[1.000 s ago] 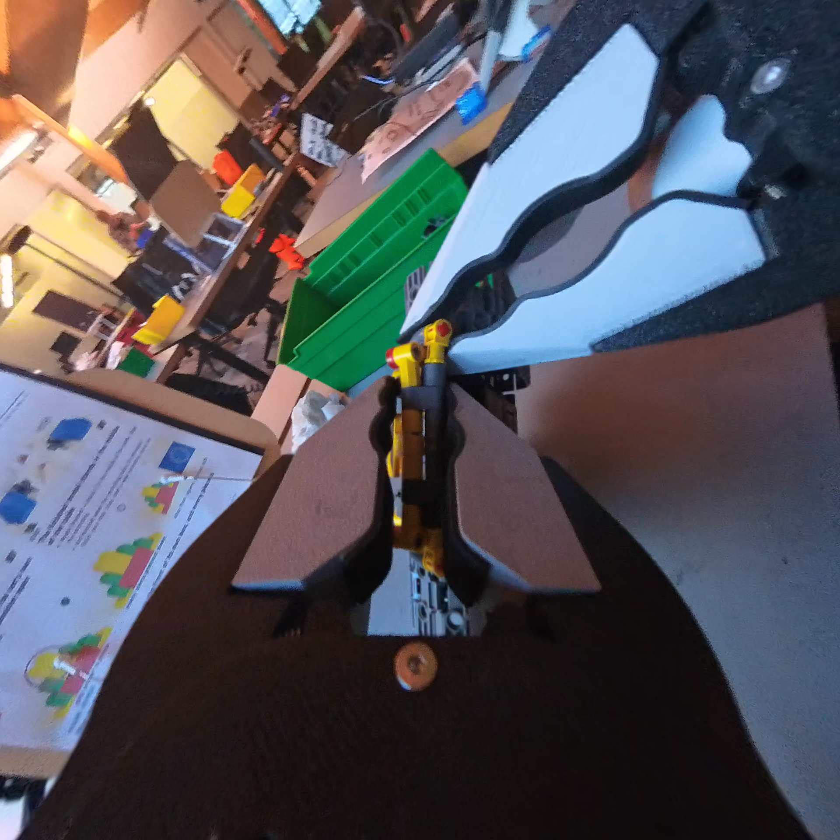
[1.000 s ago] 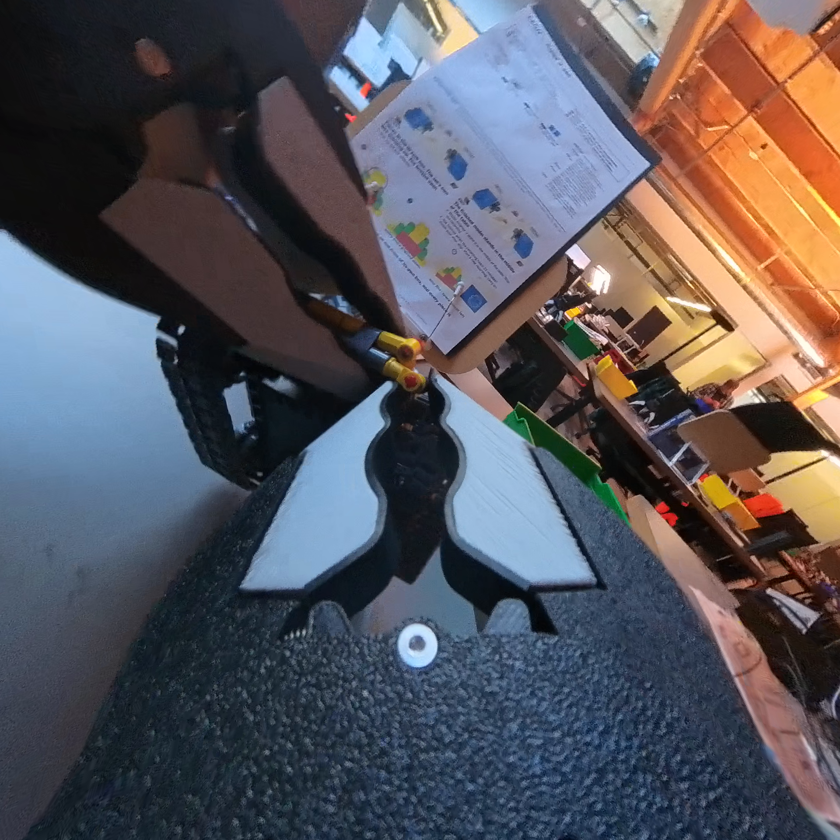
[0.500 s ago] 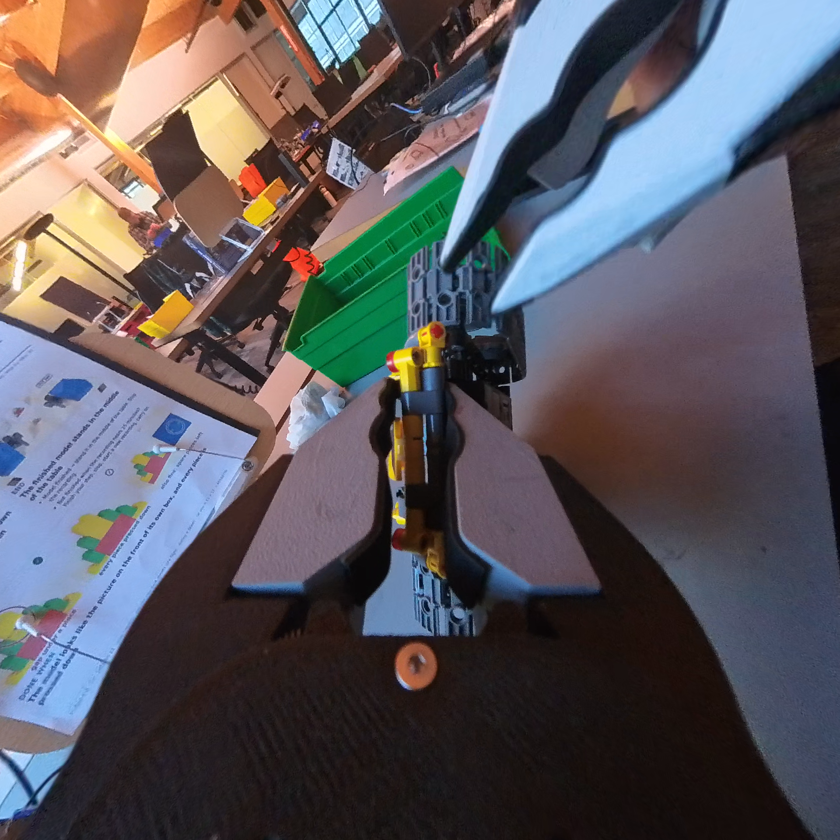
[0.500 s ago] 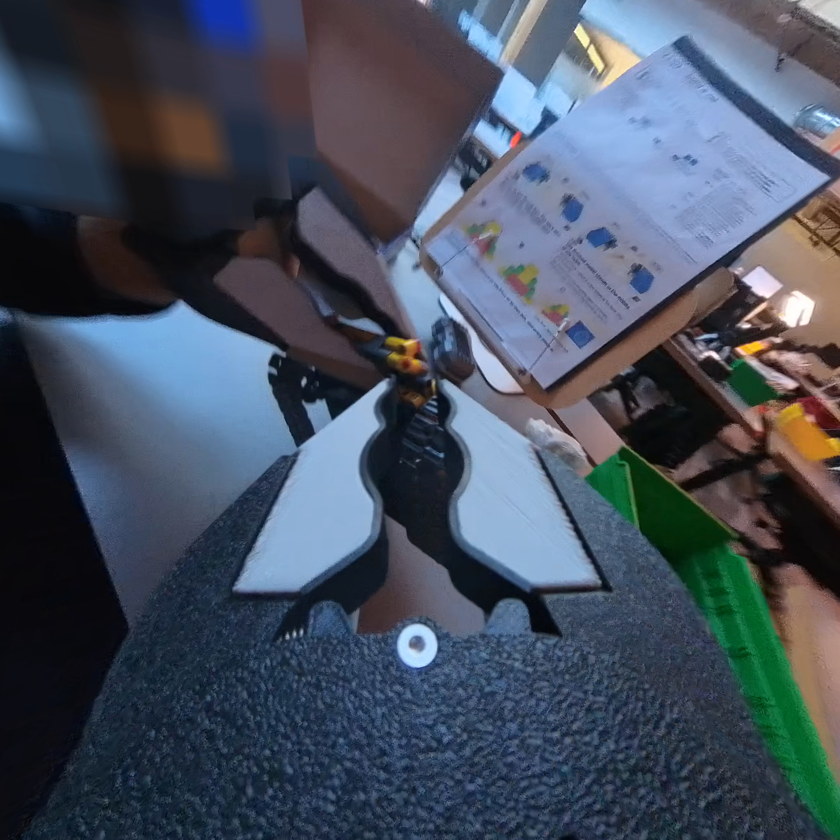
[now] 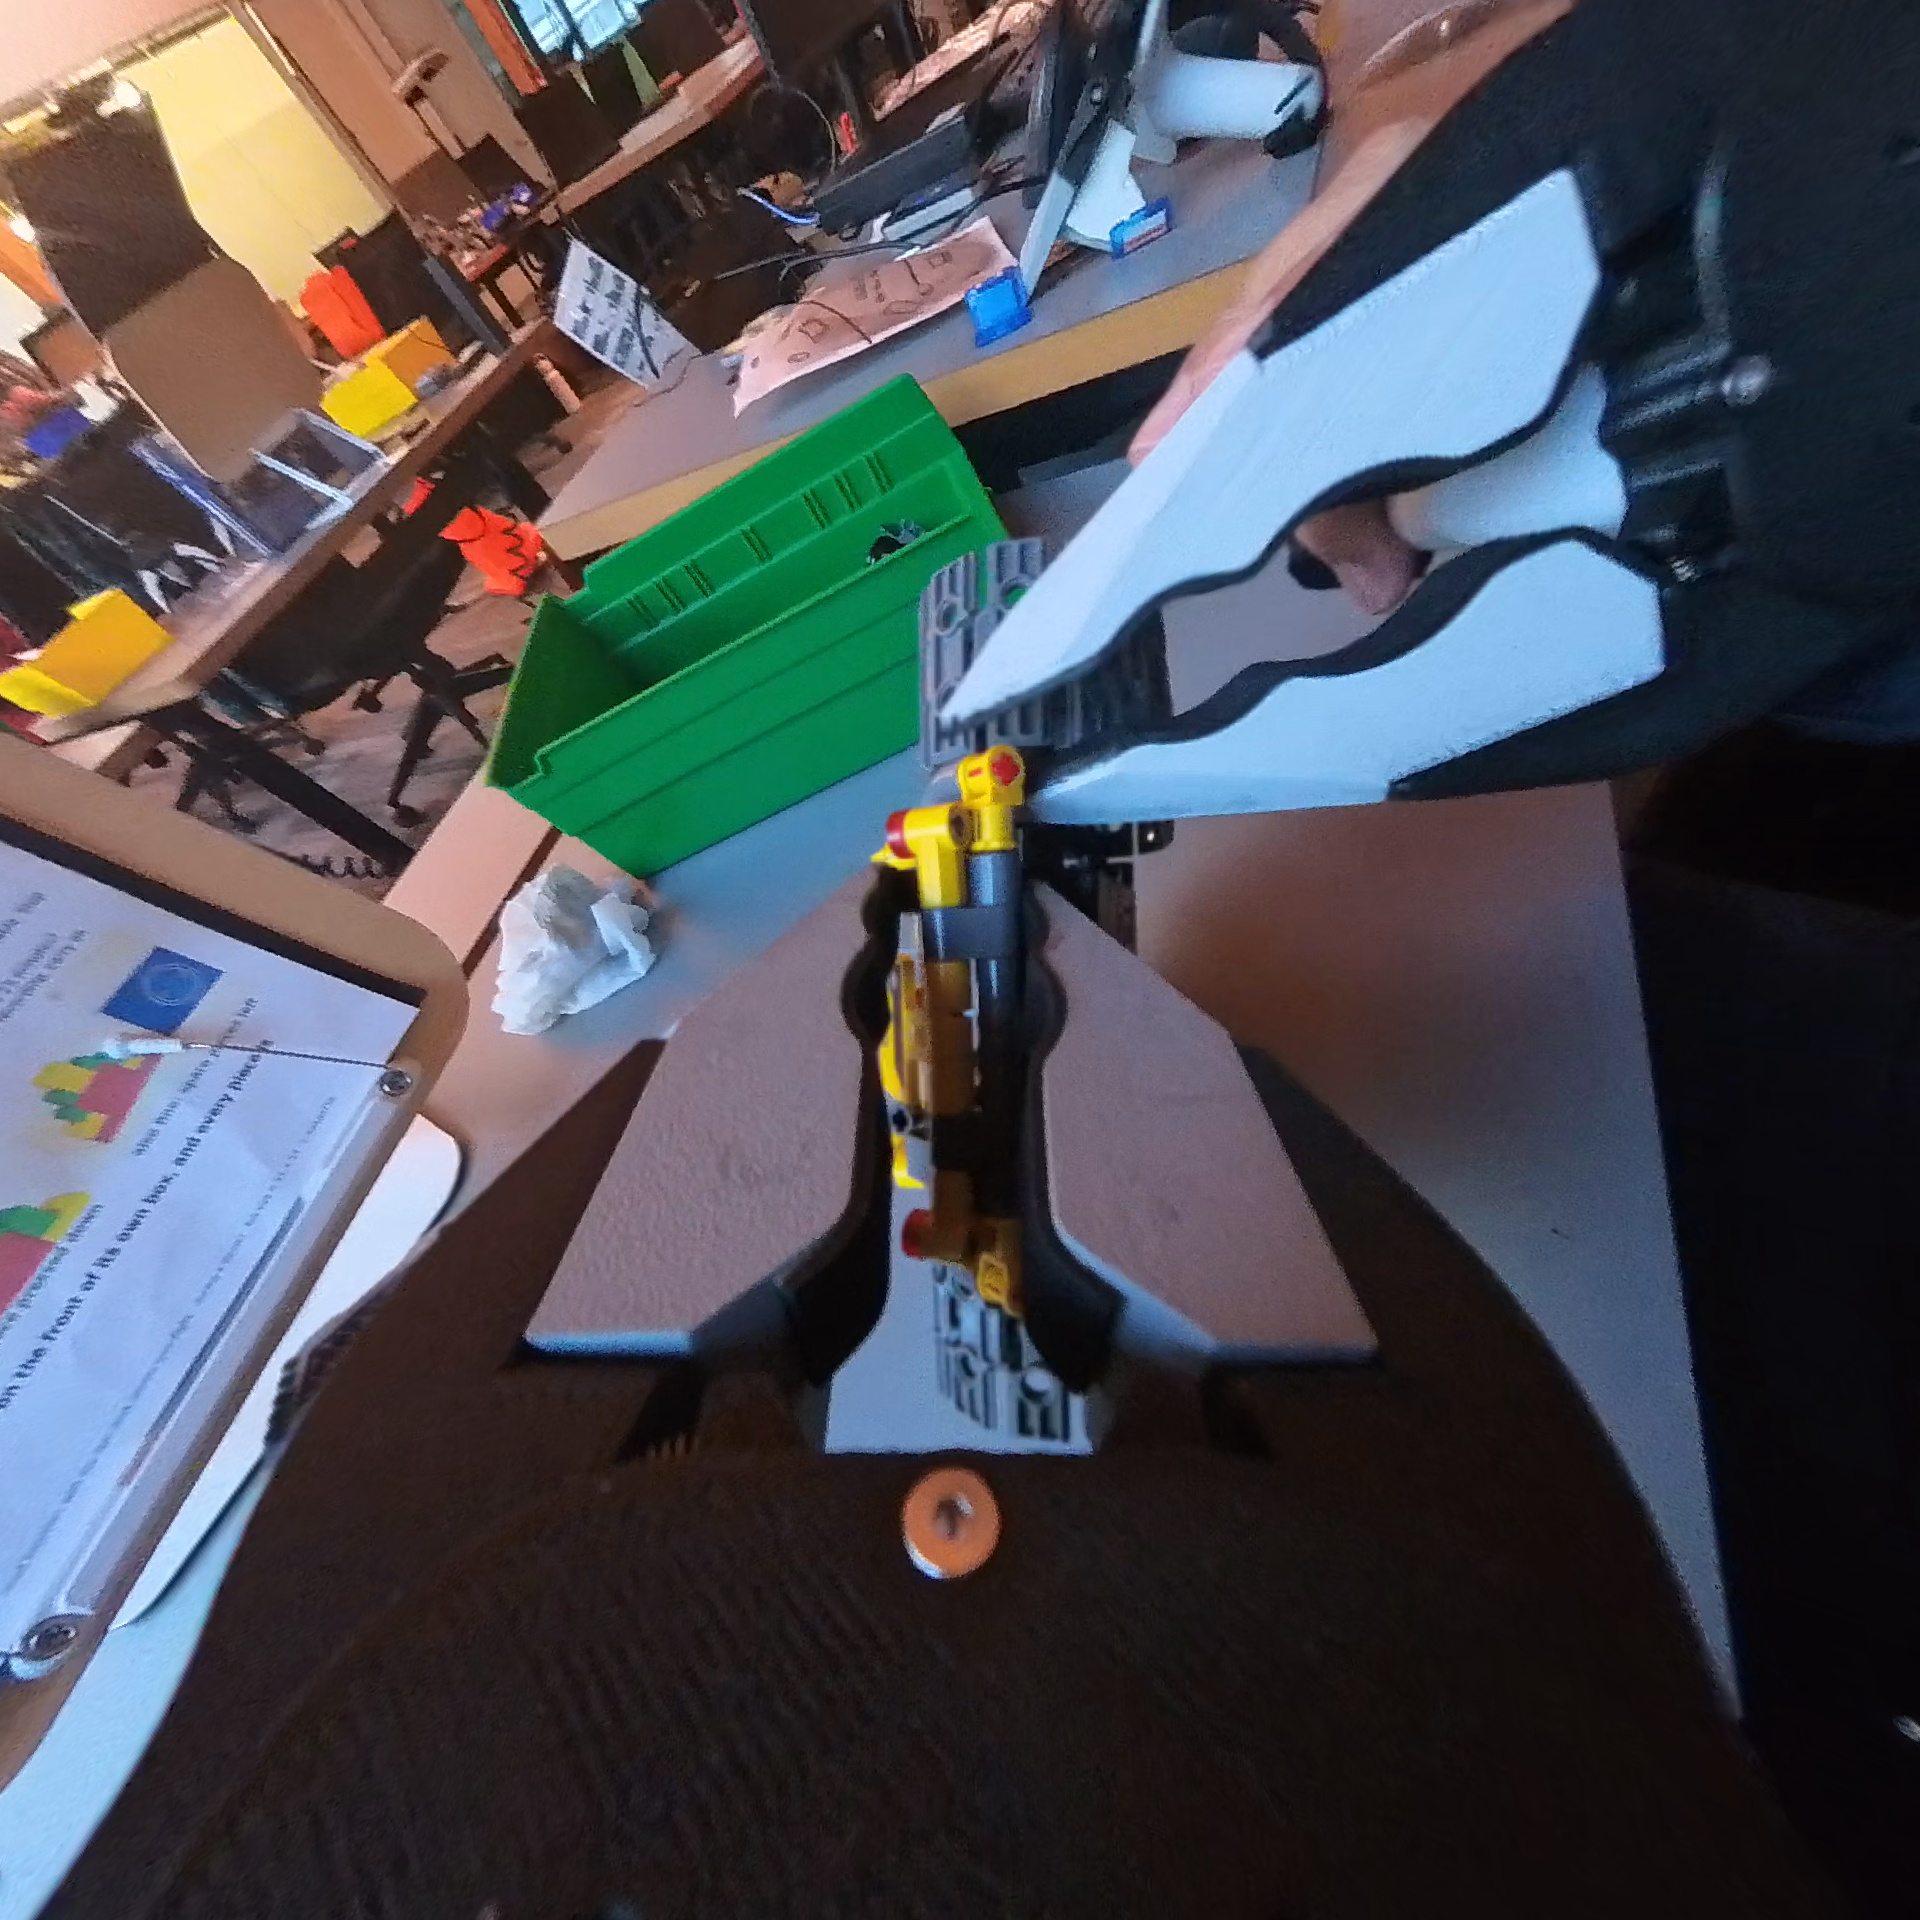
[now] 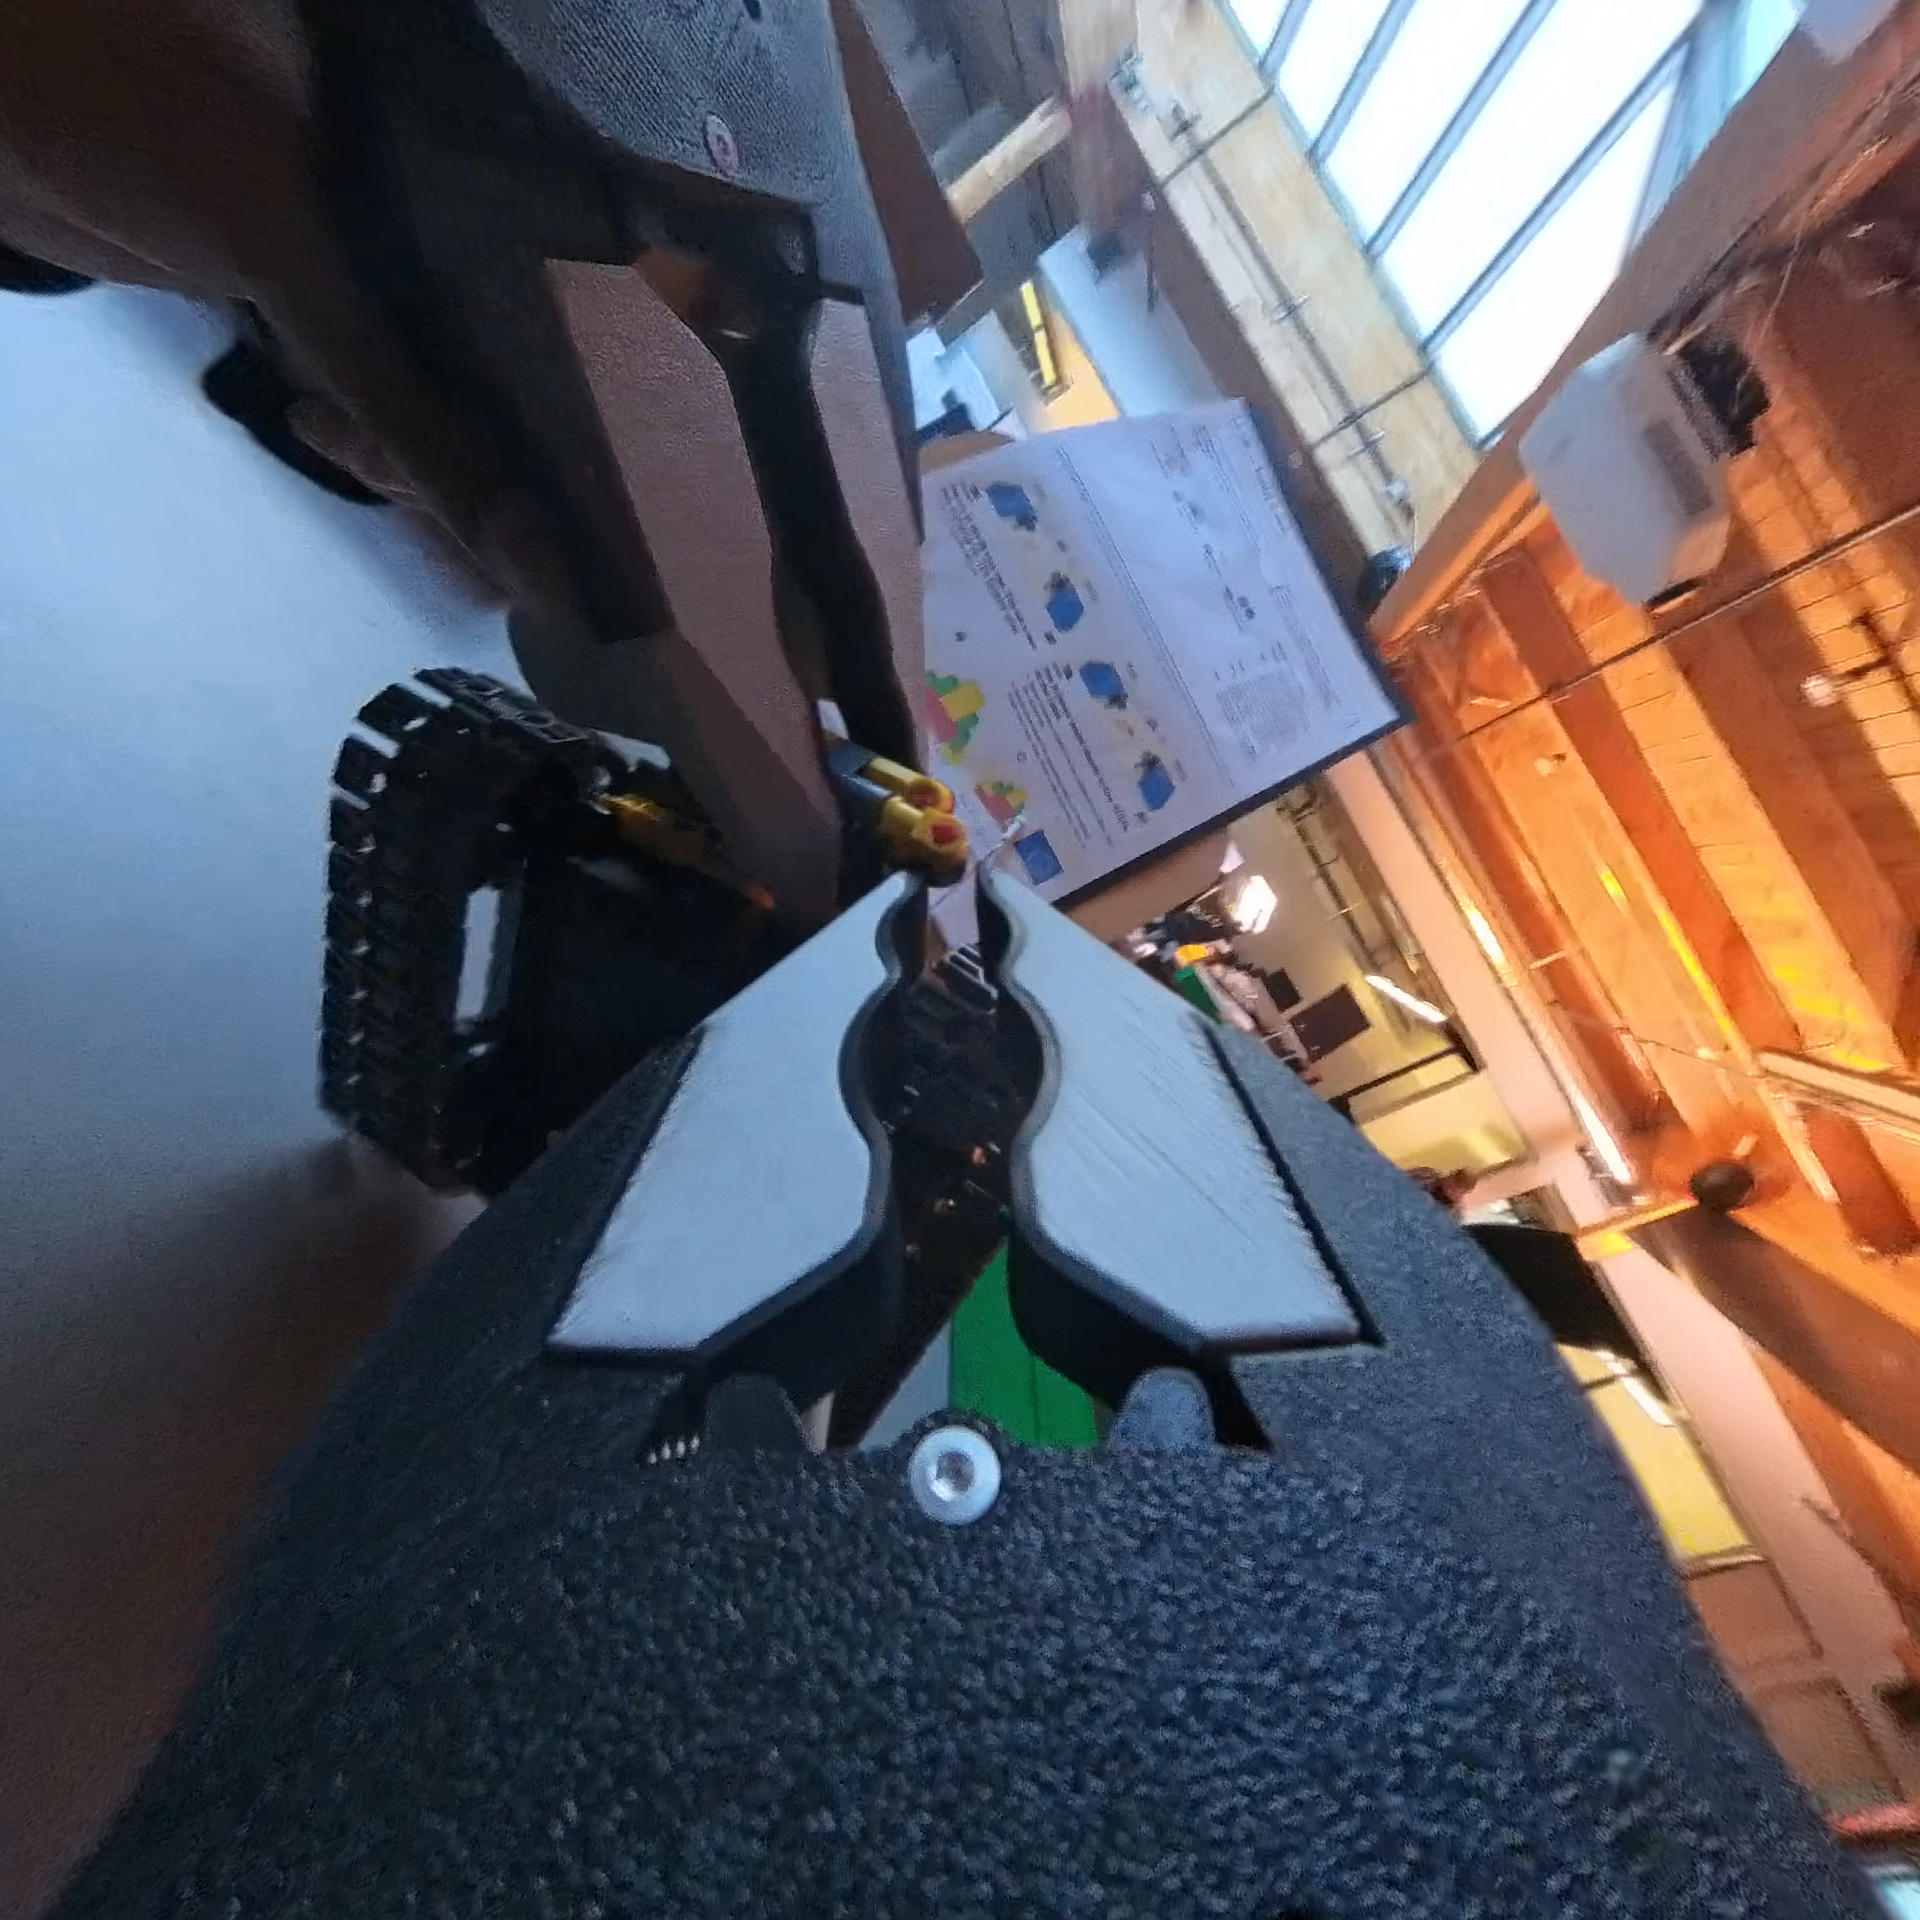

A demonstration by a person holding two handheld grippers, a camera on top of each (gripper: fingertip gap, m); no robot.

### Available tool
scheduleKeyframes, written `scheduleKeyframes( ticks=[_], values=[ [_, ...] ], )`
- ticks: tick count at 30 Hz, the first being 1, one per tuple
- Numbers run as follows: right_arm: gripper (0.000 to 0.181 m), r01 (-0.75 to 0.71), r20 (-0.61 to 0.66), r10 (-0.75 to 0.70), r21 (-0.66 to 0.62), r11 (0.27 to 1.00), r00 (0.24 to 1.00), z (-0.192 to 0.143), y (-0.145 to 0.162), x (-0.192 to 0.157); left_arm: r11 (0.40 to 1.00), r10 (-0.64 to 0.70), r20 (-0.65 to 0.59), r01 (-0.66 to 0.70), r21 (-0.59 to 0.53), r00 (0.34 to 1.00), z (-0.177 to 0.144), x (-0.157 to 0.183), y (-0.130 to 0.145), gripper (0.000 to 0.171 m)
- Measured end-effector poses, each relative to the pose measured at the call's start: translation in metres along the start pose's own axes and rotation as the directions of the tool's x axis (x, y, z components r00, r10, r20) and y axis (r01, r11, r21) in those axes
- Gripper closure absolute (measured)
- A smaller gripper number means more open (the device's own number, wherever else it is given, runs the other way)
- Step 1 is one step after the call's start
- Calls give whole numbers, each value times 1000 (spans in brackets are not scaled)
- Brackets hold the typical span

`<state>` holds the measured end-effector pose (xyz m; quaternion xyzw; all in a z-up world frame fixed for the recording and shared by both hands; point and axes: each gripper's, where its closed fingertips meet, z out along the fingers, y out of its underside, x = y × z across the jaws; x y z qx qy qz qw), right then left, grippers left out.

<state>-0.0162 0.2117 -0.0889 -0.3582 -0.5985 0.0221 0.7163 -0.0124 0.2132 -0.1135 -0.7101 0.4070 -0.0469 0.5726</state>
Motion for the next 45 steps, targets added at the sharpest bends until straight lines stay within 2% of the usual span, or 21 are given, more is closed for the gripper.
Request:
scheduleKeyframes(
  ticks=[6, 8, 11, 16, 20, 23, 24, 26, 28, 29, 30, 33, 36, 40, 42, 43, 44, 45],
  values=[
    [156, -32, 11, 31, 44, 999, 999, 7, -6, -2, 993, -115, -86, 117, 17, 990, -4, -5, 4, 155],
    [157, -7, 11, 7, 27, 1000, 1000, 9, -6, -1, 994, -107, -95, 109, 22, 990, -4, -4, 4, 155],
    [158, -55, 10, 55, -29, 998, 998, 14, -2, 2, 995, -102, -78, 103, 9, 992, -3, -7, 6, 155],
    [158, 16, -45, -17, -11, 1000, 999, 11, -9, 0, 989, -149, -135, 151, 6, 980, -5, -2, 7, 154],
    [158, -52, 106, 50, 17, 998, 993, 14, -13, -5, 995, -101, -136, 101, -6, 986, -10, -2, 9, 154],
    [157, -168, 250, 169, -23, 986, 953, 13, -13, -6, 1000, -14, -145, 13, -9, 989, -13, 0, 8, 155],
    [156, -192, 254, 199, -52, 980, 946, 13, -10, -4, 1000, 3, -125, -5, -17, 992, -13, -2, 7, 154],
    [161, -165, 180, 181, -102, 981, 967, 13, -3, 3, 1000, 13, -72, -15, -24, 997, -12, -7, 5, 154],
    [181, -97, -3, 98, -160, 982, 995, 7, 9, 26, 999, 38, -55, -39, -21, 998, -11, -7, 6, 155],
    [181, -98, -53, 90, -173, 980, 995, 0, 12, 35, 1000, 27, -55, -28, -14, 998, -12, -6, 6, 155],
    [181, -153, -34, 149, -157, 976, 988, -6, 10, 34, 1000, 15, -51, -16, -10, 999, -12, -6, 6, 155],
    [175, -384, 77, 396, -136, 913, 915, -16, 5, 25, 1000, -5, -32, 4, -23, 999, -12, -9, 8, 155],
    [151, -496, 51, 513, -191, 847, 857, -16, 15, 30, 1000, -14, -41, 13, -24, 999, -10, -8, 6, 155],
    [138, -676, 99, 709, -237, 698, 698, -28, 18, 25, 999, -4, -20, 3, -36, 1000, -11, -9, 8, 155],
    [151, -717, 206, 764, -262, 645, 612, -34, 14, 10, 1000, -12, -40, 11, -22, 999, -12, -7, 8, 155],
    [152, -725, 230, 779, -285, 627, 584, -33, 16, 3, 1000, -10, -59, 9, -9, 998, -12, -3, 6, 155],
    [144, -713, 251, 777, -308, 630, 578, -31, 18, -5, 1000, -3, -76, 3, -1, 997, -12, 1, 5, 154],
    [146, -690, 286, 758, -313, 652, 586, -29, 16, -11, 1000, 11, -75, -11, -4, 997, -11, 2, 5, 154]
  ],
)
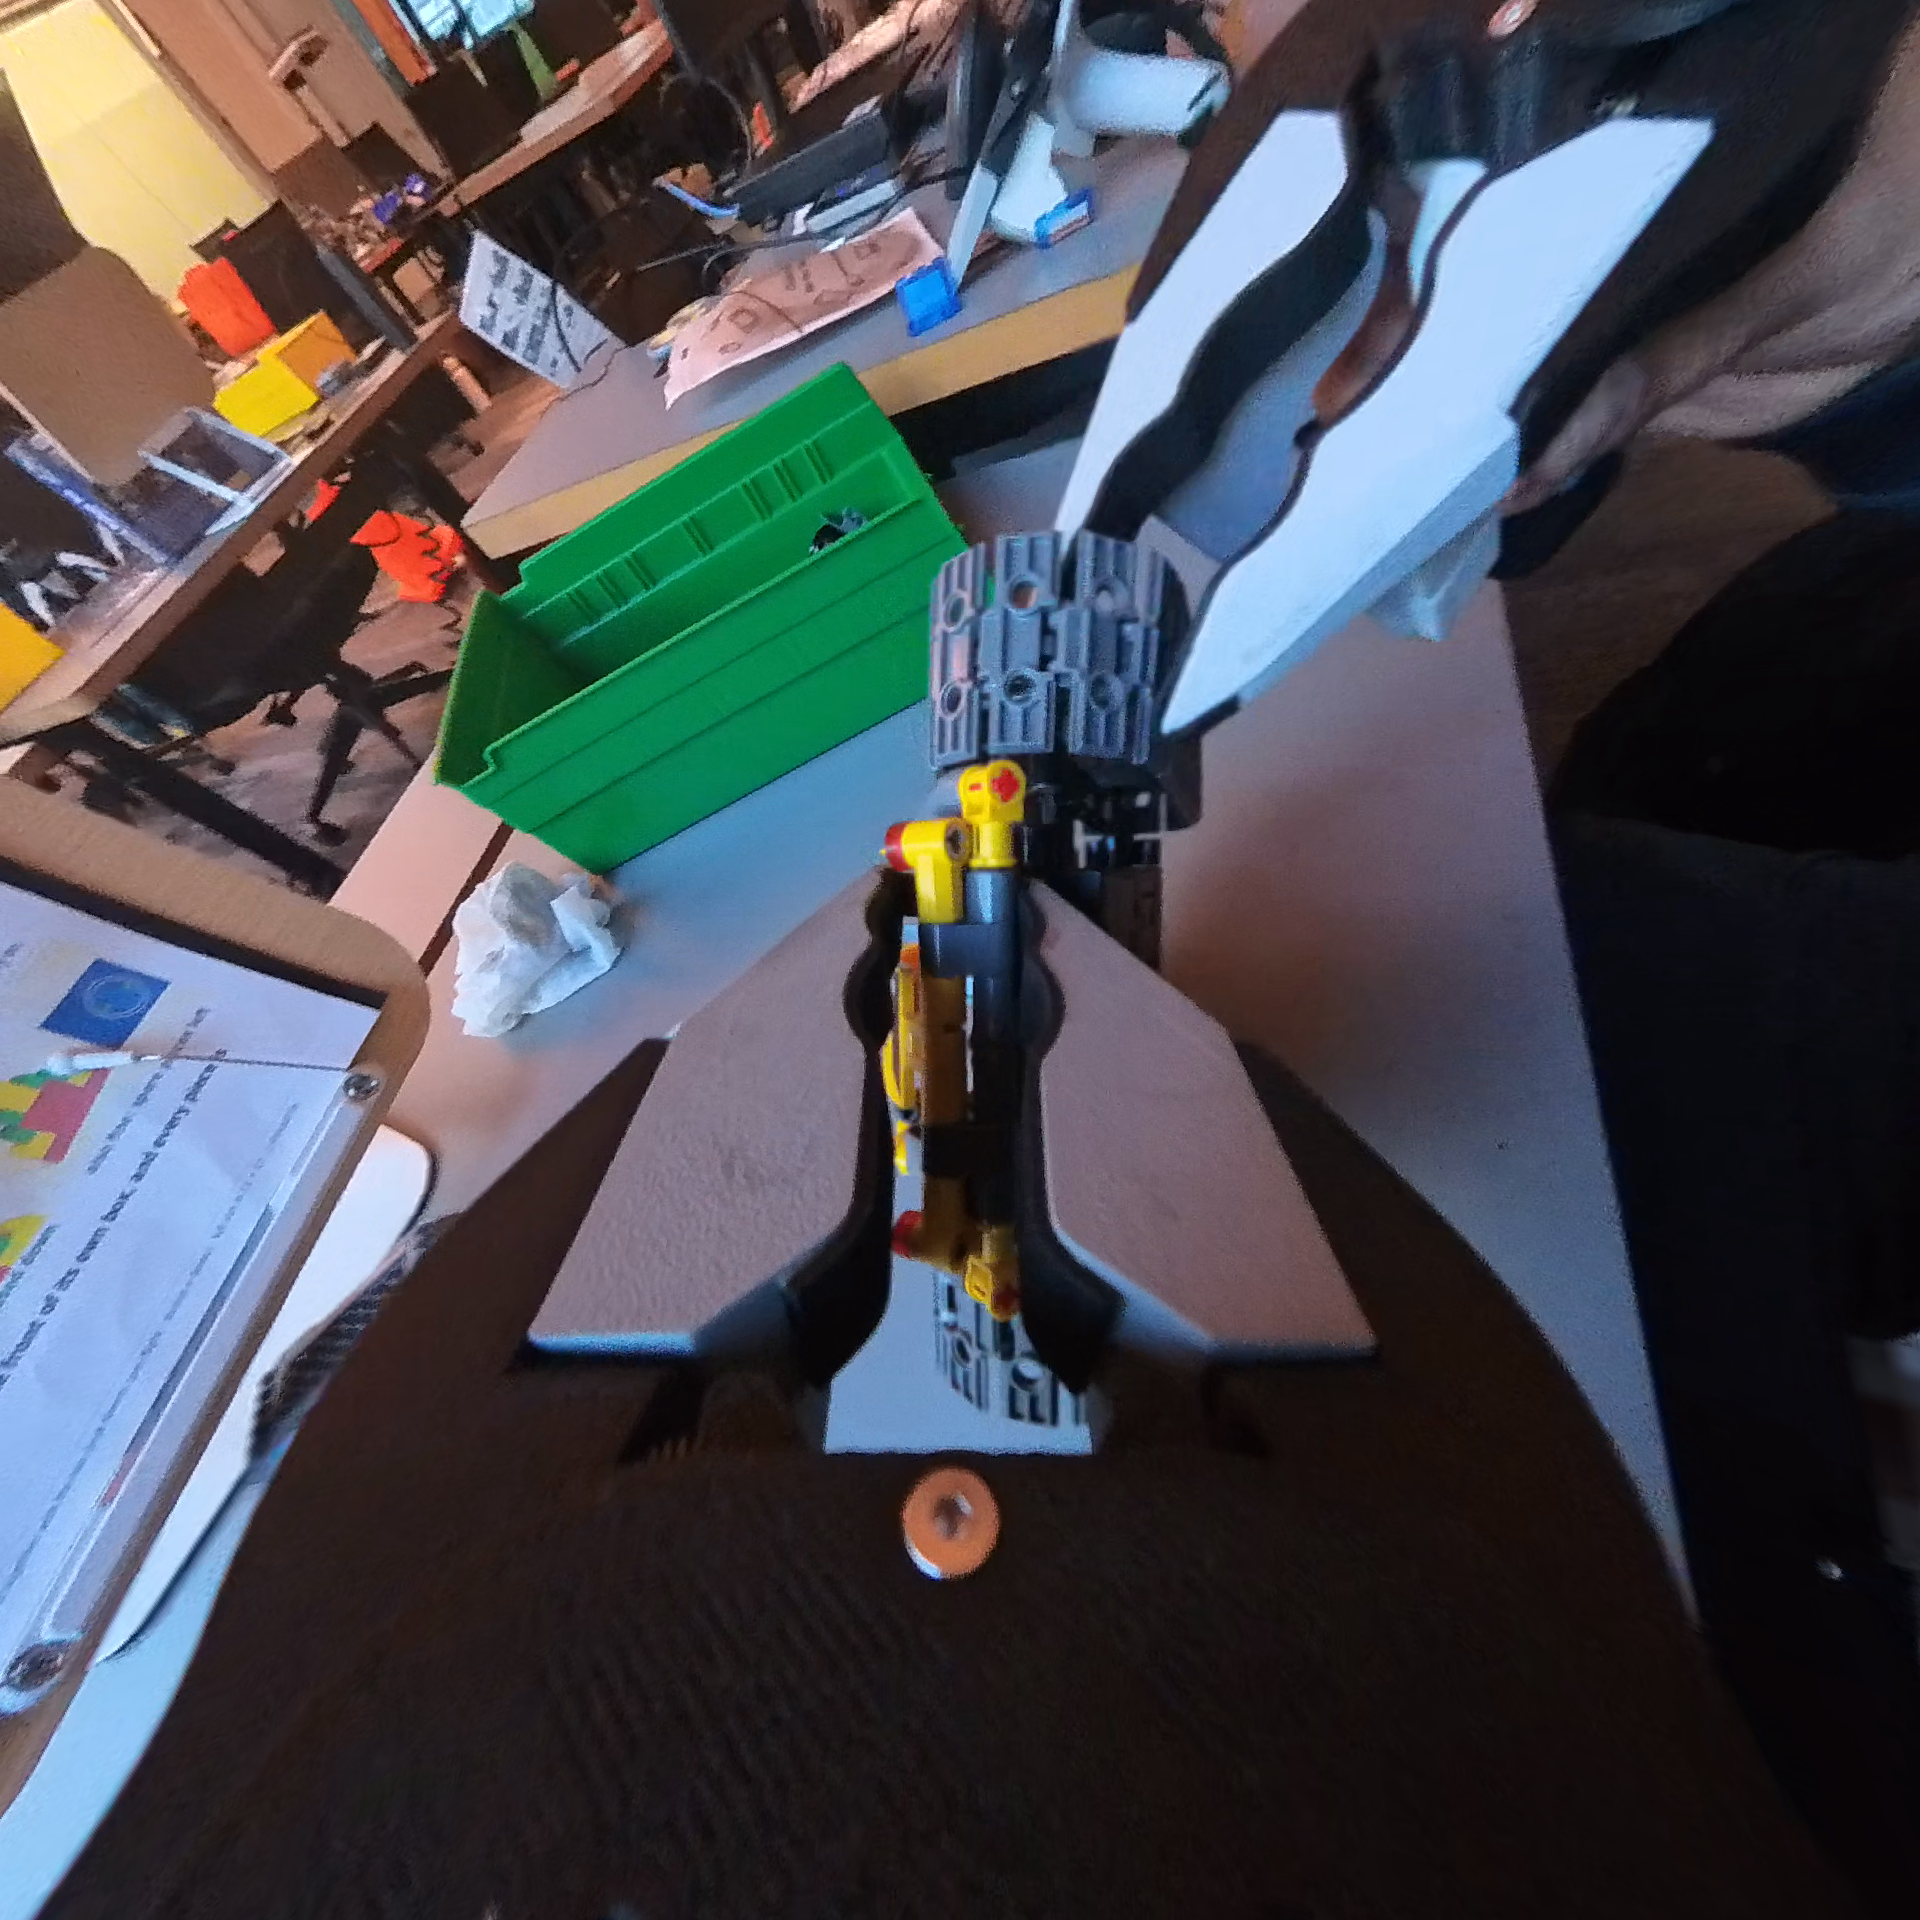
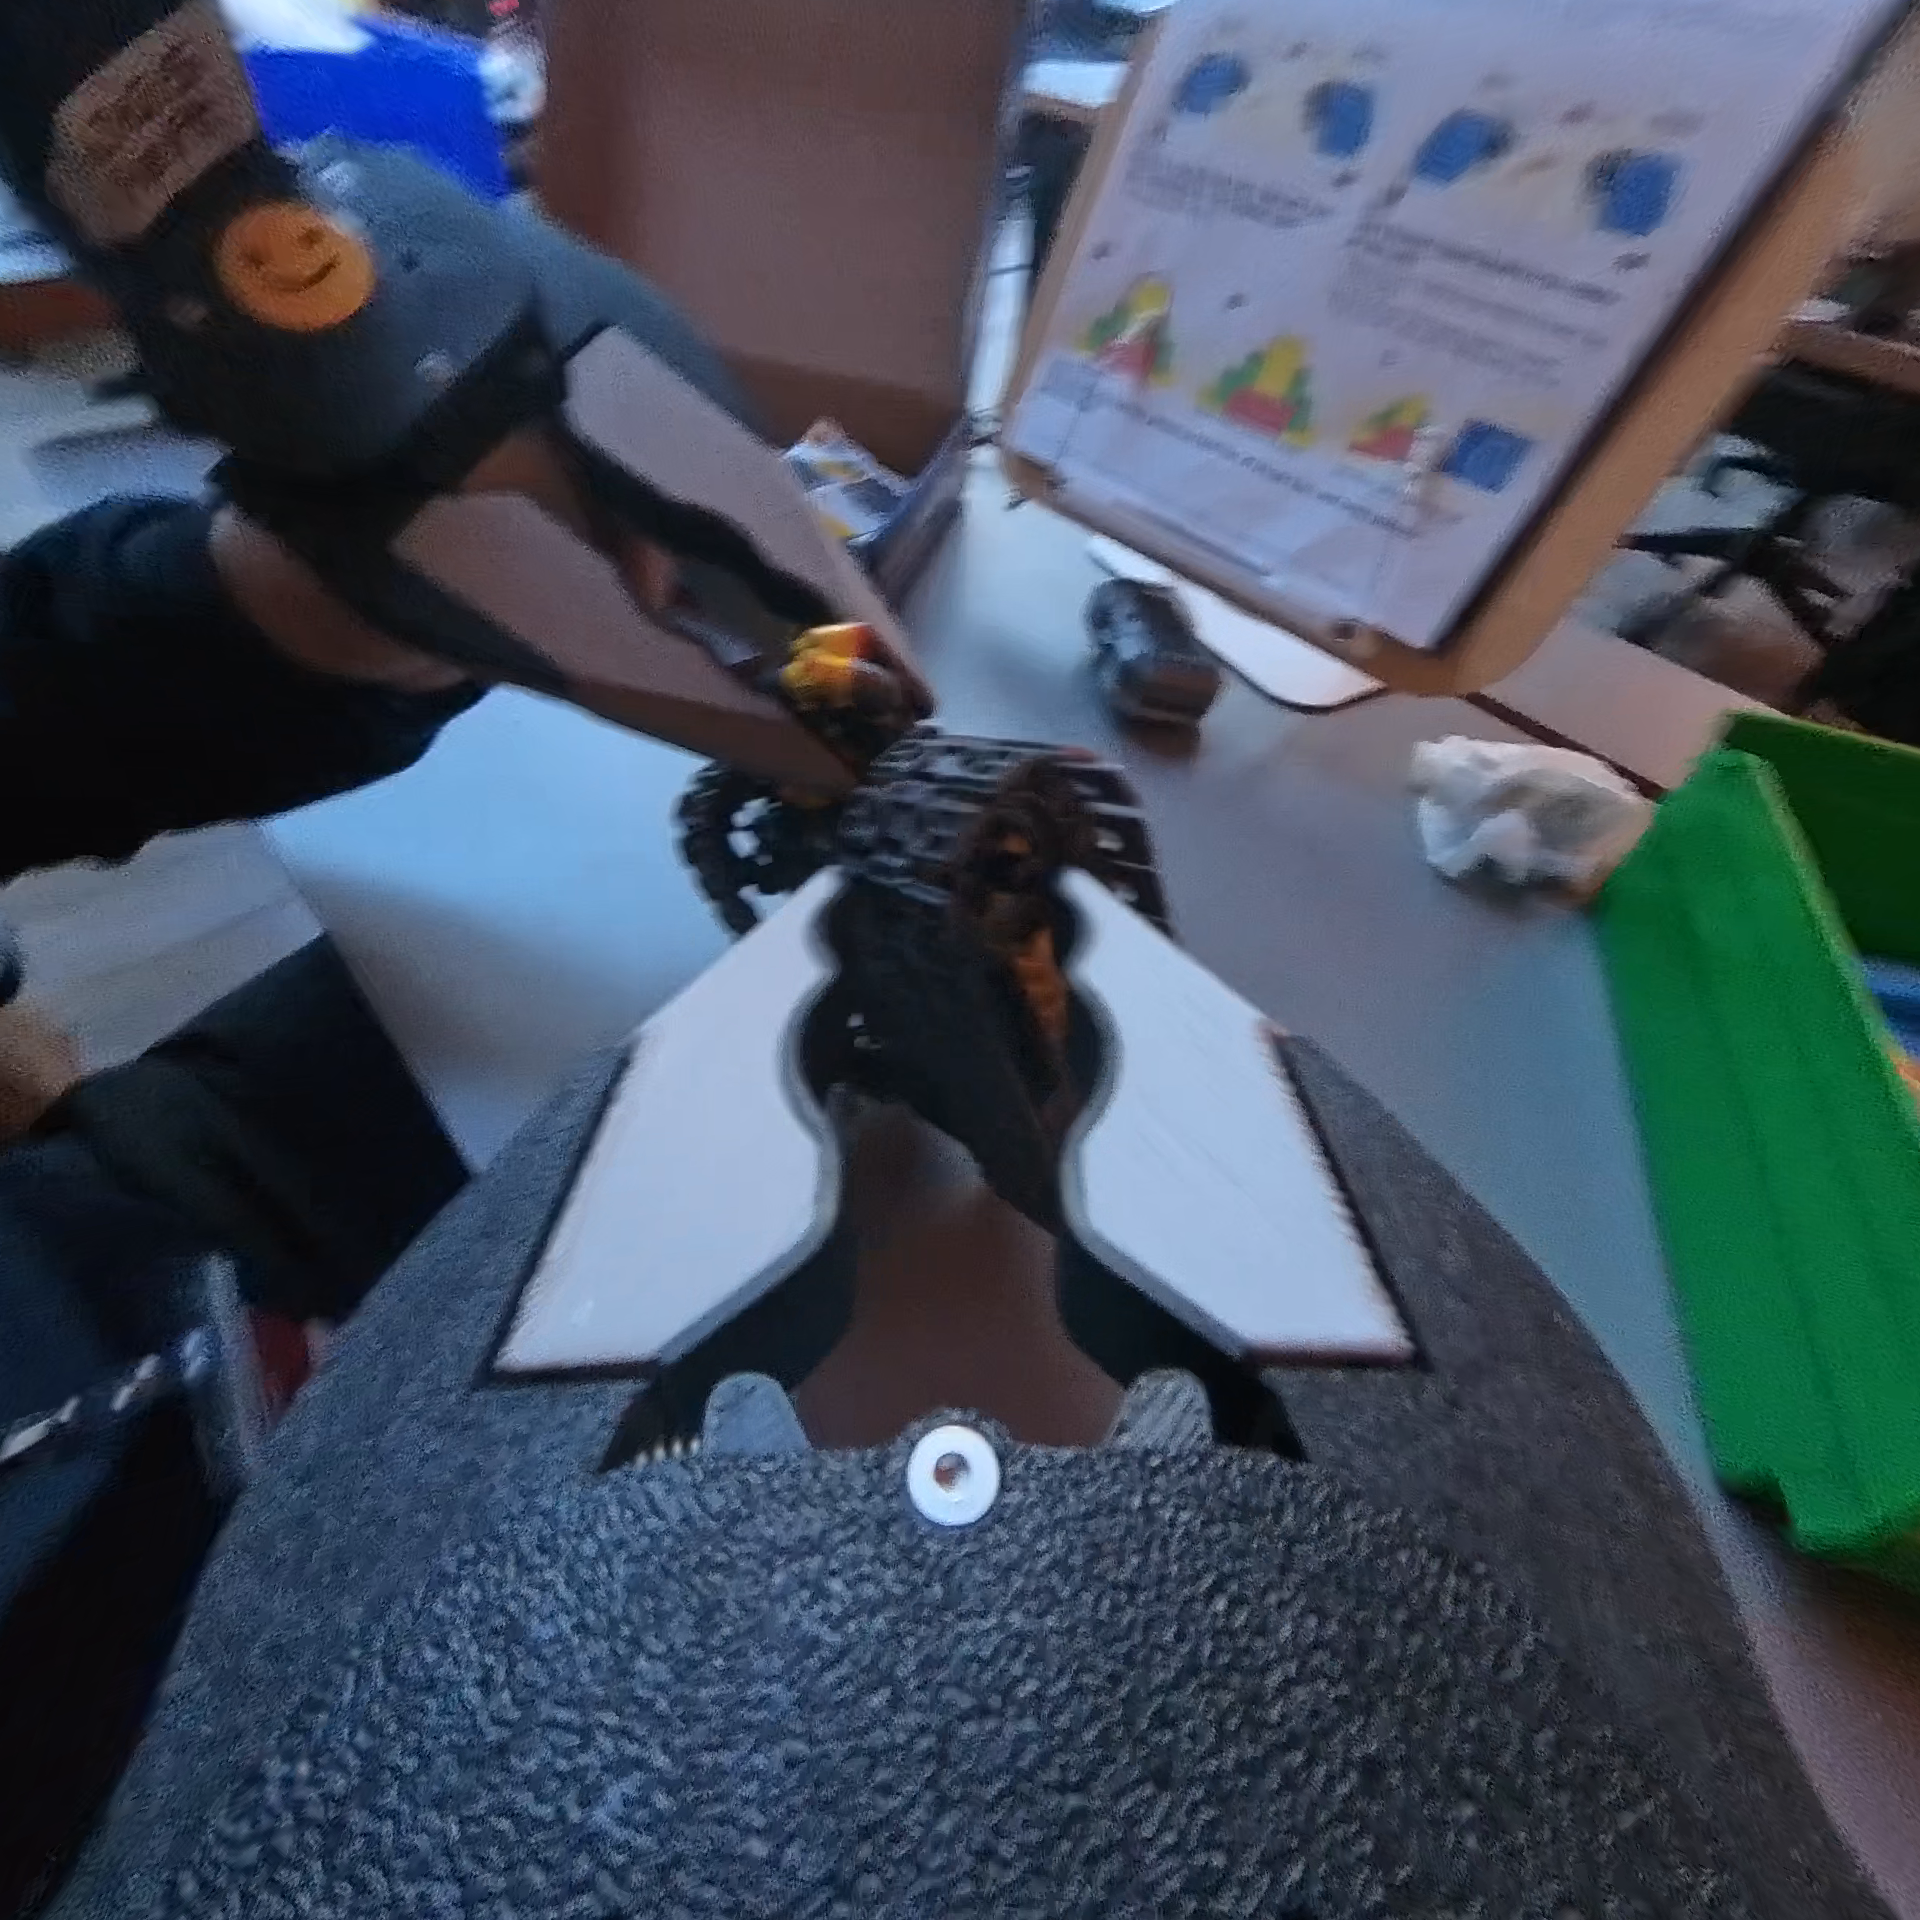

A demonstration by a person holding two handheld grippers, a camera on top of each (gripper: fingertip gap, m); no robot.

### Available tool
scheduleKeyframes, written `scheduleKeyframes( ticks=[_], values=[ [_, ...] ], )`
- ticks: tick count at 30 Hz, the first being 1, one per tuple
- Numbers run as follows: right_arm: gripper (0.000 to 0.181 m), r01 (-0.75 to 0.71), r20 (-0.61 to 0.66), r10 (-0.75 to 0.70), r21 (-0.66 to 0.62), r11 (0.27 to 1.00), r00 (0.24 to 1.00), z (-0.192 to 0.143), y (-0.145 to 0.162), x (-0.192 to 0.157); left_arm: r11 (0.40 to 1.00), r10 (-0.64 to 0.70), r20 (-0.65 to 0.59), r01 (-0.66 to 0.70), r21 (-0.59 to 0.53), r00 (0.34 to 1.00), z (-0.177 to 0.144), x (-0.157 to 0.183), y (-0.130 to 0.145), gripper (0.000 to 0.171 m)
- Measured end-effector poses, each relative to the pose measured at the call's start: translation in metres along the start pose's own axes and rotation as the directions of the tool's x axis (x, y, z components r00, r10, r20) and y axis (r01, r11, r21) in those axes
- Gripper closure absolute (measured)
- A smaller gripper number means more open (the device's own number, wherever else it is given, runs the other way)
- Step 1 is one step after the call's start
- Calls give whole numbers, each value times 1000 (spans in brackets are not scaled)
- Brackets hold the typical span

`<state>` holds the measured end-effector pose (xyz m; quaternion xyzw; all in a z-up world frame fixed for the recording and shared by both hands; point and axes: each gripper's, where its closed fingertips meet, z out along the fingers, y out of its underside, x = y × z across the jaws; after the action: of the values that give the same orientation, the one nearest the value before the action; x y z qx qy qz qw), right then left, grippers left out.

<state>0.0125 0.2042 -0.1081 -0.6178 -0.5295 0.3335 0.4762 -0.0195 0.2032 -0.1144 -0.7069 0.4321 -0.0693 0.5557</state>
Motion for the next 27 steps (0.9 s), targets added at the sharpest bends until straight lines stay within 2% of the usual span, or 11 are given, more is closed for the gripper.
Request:
scheduleKeyframes(
  ticks=[2, 3, 7, 8, 10, 12, 17, 21, 23, 27],
  values=[
    [150, 63, 0, -63, -7, 998, 998, 1, 0, -1, 999, 16, 26, -15, -29, 1000, -1, -3, 2, 155],
    [151, 49, 1, -49, -9, 999, 999, -2, -2, 1, 999, 0, 45, 1, -37, 999, -2, -6, 3, 155],
    [153, -149, 81, 140, 125, 981, 987, -11, -7, 9, 996, -89, 45, 89, 11, 995, -5, -8, 6, 155],
    [167, -217, 118, 199, 169, 961, 973, -14, -8, 11, 996, -86, 70, 86, 6, 994, -6, -11, 7, 155],
    [168, -369, 229, 318, 230, 901, 920, -17, -6, 13, 995, -100, 66, 99, 27, 993, -5, -8, 5, 155],
    [176, -436, 282, 361, 278, 856, 889, -20, -5, 12, 995, -100, 74, 98, 32, 992, -5, -9, 5, 155],
    [178, -472, 267, 399, 328, 818, 877, -21, -11, 21, 997, -68, 78, 64, 52, 995, -6, -4, 3, 155],
    [177, -518, 266, 447, 360, 776, 854, -18, -10, 32, 995, -93, 117, 87, 53, 989, -5, -8, 5, 155],
    [177, -503, 278, 426, 347, 792, 861, -15, -11, 25, 987, -148, 97, 142, 70, 984, -6, -12, 8, 155],
    [173, -313, 275, 249, 220, 924, 929, -9, -11, -5, 982, -158, -16, 159, 101, 987, -10, -5, 7, 155]
  ],
)
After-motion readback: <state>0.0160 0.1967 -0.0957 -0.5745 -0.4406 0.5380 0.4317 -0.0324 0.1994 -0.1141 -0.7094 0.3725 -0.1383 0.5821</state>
